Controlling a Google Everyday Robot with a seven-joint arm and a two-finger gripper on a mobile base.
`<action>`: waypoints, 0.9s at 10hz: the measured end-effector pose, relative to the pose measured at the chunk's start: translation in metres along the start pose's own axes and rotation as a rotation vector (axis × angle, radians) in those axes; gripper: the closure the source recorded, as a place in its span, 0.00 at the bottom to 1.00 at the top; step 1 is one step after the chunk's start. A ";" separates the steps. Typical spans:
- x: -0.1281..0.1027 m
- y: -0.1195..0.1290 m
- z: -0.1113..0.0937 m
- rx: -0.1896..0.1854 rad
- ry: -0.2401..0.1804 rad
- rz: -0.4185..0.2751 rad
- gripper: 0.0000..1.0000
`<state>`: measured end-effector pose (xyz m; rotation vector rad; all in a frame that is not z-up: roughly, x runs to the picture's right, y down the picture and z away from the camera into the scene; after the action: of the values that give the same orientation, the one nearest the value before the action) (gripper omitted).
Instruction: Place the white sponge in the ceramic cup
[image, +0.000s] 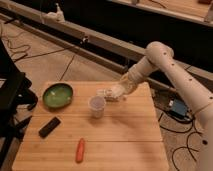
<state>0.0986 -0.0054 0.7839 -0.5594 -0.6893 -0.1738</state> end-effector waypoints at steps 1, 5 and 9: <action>-0.003 -0.009 0.008 -0.002 -0.020 -0.017 1.00; -0.003 -0.011 0.010 -0.002 -0.027 -0.019 1.00; -0.010 -0.013 0.010 0.041 -0.021 -0.028 1.00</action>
<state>0.0810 -0.0114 0.7889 -0.5128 -0.7203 -0.1796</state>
